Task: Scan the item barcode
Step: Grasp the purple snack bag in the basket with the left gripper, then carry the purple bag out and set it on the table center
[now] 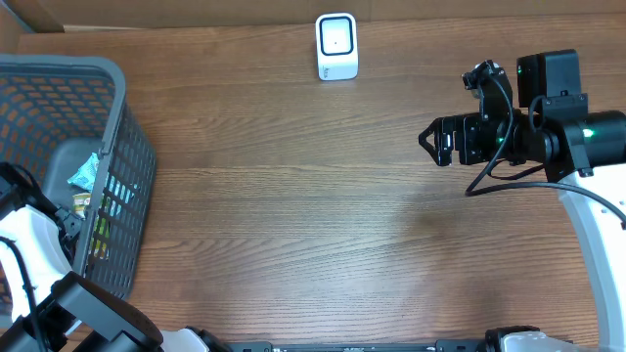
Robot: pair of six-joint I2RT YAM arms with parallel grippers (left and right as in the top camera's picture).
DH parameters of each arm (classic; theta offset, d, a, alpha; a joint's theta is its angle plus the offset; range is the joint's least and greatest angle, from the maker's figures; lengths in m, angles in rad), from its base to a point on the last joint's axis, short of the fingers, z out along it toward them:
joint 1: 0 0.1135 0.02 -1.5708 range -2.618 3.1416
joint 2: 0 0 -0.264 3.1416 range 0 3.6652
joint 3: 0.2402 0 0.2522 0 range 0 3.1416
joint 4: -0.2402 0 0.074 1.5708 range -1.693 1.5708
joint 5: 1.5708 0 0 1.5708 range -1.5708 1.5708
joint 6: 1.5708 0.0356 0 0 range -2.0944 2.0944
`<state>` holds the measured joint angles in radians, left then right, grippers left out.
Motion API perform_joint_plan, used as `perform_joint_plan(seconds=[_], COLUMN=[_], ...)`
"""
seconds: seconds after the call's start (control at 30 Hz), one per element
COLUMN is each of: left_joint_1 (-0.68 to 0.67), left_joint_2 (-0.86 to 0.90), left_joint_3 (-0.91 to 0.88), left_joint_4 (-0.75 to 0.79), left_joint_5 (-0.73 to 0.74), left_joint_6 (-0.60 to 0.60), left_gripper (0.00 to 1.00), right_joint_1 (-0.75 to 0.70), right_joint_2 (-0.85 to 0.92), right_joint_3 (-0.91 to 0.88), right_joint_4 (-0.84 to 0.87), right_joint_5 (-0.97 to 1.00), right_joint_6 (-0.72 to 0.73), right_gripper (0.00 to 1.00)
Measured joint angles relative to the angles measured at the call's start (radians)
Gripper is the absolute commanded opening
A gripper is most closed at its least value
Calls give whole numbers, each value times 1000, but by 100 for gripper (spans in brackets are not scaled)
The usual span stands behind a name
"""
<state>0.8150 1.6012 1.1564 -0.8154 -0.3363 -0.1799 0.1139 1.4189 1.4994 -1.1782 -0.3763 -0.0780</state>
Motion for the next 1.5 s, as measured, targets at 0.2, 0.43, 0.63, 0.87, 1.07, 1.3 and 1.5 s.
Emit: perform_joint_plan(seconds=[0.2, 0.43, 0.63, 0.87, 1.07, 1.3, 1.5], left_joint_1=[5, 5, 5, -11, -61, -167, -339], left_joint_2=[0, -1, -2, 3, 3, -6, -80], left_joint_3=[-20, -50, -2, 249, 528, 727, 813], left_joint_4=[-2, 21, -65, -238, -354, -467, -453], left_joint_5=[-17, -55, -39, 65, 246, 632, 863], left_joint_6=[-8, -8, -24, -36, -11, 119, 211], left_gripper=[76, 4, 4, 4, 4, 4, 4], right_joint_1=[0, 0, 0, 0, 0, 0, 0], right_joint_2=[0, 0, 0, 0, 0, 0, 0], right_joint_3=[0, 0, 0, 0, 0, 0, 0], right_joint_4=[2, 4, 5, 6, 6, 6, 6], right_joint_5=[1, 3, 3, 11, 25, 38, 41], right_joint_6=[0, 0, 0, 0, 0, 0, 0], right_gripper=[100, 100, 100, 100, 100, 100, 100])
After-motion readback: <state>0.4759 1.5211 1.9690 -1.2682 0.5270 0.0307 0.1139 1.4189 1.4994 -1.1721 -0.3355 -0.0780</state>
